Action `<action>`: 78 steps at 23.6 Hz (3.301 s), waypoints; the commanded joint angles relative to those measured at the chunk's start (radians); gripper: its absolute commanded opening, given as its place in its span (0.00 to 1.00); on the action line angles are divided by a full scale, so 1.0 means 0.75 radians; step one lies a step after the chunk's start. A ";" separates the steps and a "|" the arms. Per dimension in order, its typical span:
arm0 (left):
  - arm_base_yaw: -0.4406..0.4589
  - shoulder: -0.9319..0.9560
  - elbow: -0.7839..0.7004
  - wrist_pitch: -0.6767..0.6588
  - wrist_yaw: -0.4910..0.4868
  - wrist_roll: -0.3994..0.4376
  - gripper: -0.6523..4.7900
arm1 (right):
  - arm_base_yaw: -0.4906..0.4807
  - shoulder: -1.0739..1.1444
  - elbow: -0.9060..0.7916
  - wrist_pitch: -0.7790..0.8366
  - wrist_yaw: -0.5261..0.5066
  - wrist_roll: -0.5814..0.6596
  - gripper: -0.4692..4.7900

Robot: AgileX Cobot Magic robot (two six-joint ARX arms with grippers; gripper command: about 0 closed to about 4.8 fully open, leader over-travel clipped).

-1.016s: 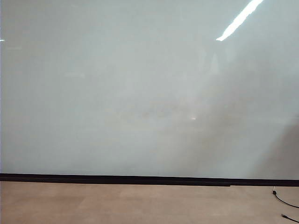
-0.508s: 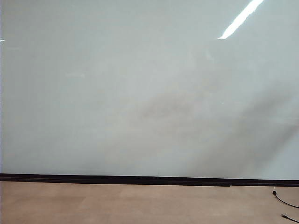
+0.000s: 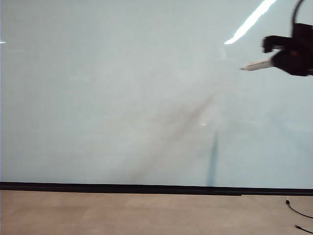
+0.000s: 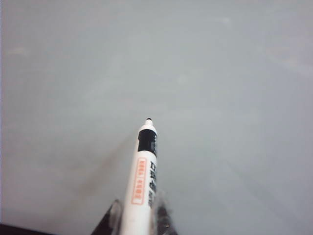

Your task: Pick up the pen on the shelf to the right of the whiteboard and write the letter Z.

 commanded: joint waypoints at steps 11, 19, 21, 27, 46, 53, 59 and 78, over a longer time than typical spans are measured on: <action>0.001 0.001 0.003 0.015 0.001 0.006 0.11 | 0.061 0.555 0.500 0.031 -0.494 -0.007 0.08; 0.001 0.001 0.003 0.014 0.001 0.006 0.11 | 0.057 0.721 0.712 0.030 -0.551 -0.007 0.08; 0.001 0.001 0.003 0.015 0.001 0.006 0.11 | 0.057 0.726 0.738 0.021 -0.551 -0.007 0.08; 0.001 0.001 0.003 0.015 0.001 0.006 0.11 | 0.058 0.726 0.756 0.006 -0.536 0.006 0.08; 0.000 0.001 0.003 0.015 0.001 0.006 0.11 | 0.060 0.713 0.747 -0.010 -0.434 0.019 0.08; 0.000 0.001 0.003 0.015 0.001 0.006 0.11 | 0.058 0.668 0.704 -0.012 -0.374 0.018 0.08; 0.000 0.001 0.003 0.015 0.001 0.006 0.11 | 0.051 0.622 0.669 -0.041 -0.340 0.017 0.08; 0.000 0.001 0.003 0.015 0.001 0.006 0.11 | 0.024 0.508 0.550 -0.039 -0.346 0.006 0.08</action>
